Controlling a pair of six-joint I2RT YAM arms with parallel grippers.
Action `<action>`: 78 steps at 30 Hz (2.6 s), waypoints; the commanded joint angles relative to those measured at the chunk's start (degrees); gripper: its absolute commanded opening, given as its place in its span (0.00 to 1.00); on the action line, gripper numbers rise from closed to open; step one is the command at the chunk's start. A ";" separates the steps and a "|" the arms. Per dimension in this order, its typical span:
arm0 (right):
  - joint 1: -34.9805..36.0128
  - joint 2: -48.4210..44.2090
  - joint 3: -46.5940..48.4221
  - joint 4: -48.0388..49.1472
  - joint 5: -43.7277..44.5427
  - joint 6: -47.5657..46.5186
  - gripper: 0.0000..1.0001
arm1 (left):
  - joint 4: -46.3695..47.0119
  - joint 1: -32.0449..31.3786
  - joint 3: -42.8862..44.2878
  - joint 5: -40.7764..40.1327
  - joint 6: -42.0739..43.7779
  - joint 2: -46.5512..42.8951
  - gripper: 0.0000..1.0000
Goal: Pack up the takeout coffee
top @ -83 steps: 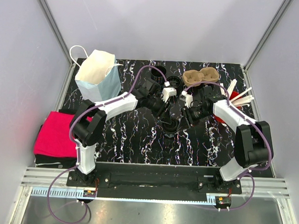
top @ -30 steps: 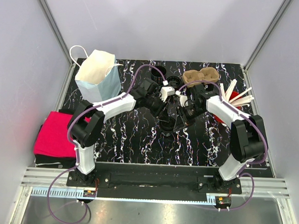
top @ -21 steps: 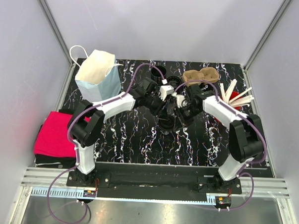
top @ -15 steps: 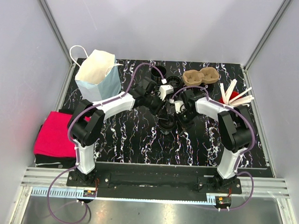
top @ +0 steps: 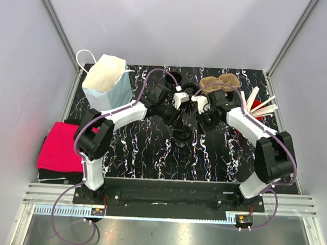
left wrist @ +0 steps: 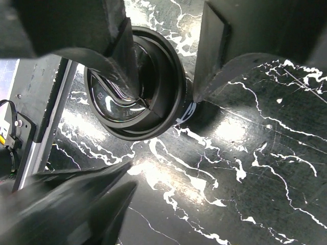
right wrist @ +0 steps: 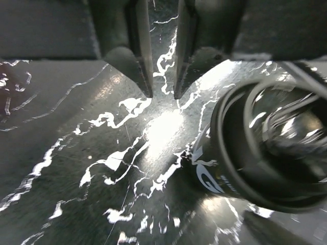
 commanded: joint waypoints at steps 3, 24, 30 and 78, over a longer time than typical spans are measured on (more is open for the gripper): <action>-2.90 -2.95 2.80 -2.05 -12.47 -0.38 0.39 | -8.76 0.04 -1.23 -7.63 4.54 2.59 0.56; -3.70 2.16 8.25 -4.51 -20.57 3.31 0.63 | -9.64 0.92 5.54 -3.85 3.22 0.04 0.76; -3.96 2.33 8.42 -4.60 -20.91 3.57 0.63 | -9.55 1.10 6.78 -3.06 2.70 -0.22 0.77; -0.01 6.20 9.39 -3.72 -21.18 7.27 0.73 | -9.65 6.55 -10.71 10.83 4.90 -12.71 0.82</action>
